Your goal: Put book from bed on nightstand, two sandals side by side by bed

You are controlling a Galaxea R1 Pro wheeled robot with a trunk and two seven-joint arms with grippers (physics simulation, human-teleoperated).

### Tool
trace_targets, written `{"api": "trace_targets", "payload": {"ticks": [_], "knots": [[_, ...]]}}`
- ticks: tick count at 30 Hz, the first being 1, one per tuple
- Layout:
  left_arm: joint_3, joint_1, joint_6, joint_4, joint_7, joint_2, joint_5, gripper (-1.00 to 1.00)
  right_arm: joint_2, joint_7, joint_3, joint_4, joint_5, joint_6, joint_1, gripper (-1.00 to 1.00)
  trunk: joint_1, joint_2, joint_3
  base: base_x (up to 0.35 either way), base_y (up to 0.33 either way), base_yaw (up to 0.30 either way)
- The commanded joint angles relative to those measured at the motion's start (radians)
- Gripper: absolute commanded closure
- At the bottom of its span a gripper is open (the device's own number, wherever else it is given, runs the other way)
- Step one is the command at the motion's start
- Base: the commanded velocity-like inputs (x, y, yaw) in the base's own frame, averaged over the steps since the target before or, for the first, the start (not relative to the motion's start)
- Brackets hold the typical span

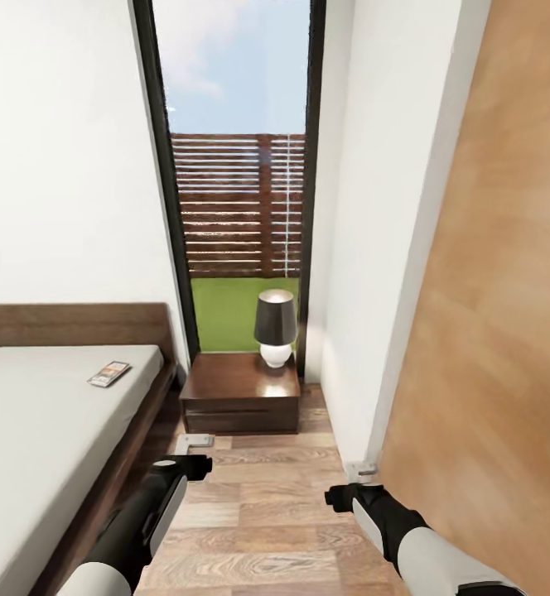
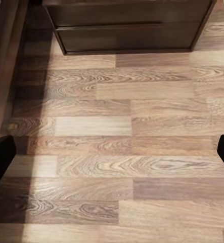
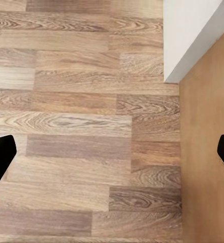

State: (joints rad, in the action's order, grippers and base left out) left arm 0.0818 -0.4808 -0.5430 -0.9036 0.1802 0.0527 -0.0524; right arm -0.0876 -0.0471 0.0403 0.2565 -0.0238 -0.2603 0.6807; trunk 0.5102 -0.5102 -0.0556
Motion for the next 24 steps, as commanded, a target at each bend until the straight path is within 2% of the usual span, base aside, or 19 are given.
{"api": "trace_targets", "payload": {"ticks": [1, 24], "knots": [[0.003, -0.001, -0.005, -0.001, 0.007, -0.001, -0.006, -1.00, 0.000, -0.004, 0.004, 0.002, -0.002, -0.007, 0.000, -1.00, 0.001, -0.002, -0.002, 0.330, -0.025, 0.159], [0.003, -0.001, -0.004, -0.001, 0.007, -0.002, -0.004, -1.00, 0.000, -0.003, 0.005, 0.002, -0.002, -0.007, 0.000, -1.00, 0.001, -0.002, -0.002, 0.336, -0.002, 0.262]]}}
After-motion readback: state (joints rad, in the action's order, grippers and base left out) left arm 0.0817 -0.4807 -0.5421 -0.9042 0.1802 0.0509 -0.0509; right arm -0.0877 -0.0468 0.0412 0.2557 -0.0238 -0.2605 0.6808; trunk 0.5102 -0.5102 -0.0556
